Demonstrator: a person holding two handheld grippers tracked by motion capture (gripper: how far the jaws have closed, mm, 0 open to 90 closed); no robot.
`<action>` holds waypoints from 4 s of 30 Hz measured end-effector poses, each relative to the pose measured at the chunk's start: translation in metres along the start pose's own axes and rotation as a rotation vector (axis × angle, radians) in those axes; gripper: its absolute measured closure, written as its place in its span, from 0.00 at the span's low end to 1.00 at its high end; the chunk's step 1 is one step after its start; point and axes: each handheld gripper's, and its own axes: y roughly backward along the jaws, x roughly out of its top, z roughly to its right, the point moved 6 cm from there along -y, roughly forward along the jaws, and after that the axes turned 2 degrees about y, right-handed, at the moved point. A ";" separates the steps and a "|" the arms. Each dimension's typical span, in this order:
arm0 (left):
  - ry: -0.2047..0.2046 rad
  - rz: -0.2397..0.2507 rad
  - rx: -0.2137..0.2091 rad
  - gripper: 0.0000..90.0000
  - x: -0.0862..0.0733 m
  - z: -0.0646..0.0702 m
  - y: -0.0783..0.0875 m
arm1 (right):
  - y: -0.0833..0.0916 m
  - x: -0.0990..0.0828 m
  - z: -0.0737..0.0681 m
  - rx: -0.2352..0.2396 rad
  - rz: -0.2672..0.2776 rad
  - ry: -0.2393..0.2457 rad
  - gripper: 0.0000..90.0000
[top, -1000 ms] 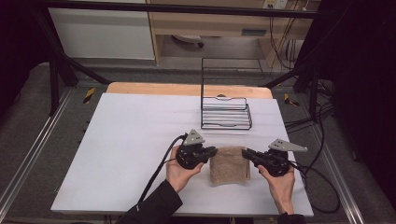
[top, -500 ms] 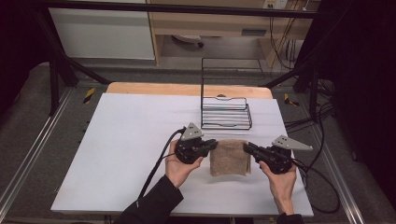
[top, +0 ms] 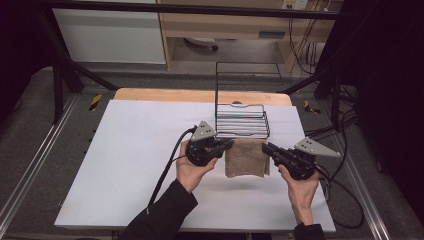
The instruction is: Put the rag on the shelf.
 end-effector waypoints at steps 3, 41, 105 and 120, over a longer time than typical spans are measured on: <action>-0.006 0.013 0.006 0.94 0.006 -0.001 0.001 | 0.000 0.005 0.000 -0.004 0.016 0.005 0.92; -0.043 0.208 0.043 0.94 0.076 -0.014 0.011 | -0.007 0.080 0.004 -0.073 0.182 0.059 0.92; -0.077 0.366 0.098 0.94 0.192 -0.049 0.026 | -0.035 0.197 0.019 -0.133 0.323 0.128 0.92; -0.078 0.395 0.130 0.94 0.209 -0.060 0.011 | -0.045 0.213 0.032 -0.150 0.340 0.128 0.92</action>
